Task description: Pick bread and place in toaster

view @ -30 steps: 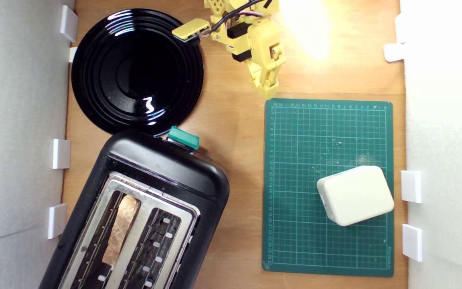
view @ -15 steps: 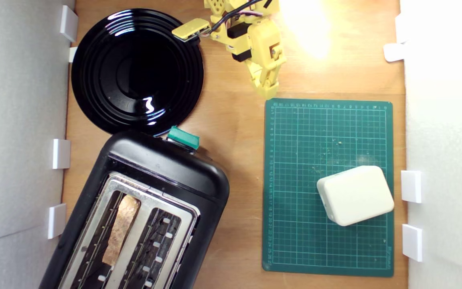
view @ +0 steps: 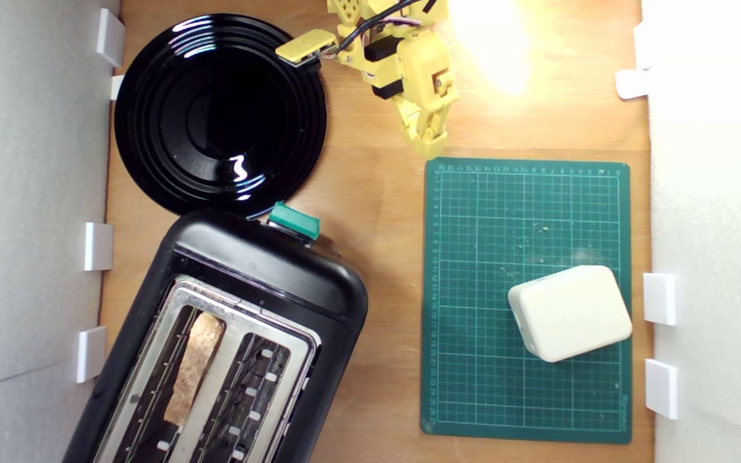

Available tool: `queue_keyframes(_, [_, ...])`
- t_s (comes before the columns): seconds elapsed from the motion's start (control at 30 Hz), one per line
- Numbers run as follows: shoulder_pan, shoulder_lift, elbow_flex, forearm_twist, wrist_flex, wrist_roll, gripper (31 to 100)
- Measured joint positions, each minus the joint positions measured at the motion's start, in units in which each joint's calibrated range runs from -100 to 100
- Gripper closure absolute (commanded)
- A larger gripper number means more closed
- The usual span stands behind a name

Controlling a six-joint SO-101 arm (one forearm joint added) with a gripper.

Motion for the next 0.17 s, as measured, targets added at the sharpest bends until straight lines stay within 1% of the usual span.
queue_keyframes(0.17, [0.0, 0.0, 0.0, 0.0, 0.0, 0.0, 92.4])
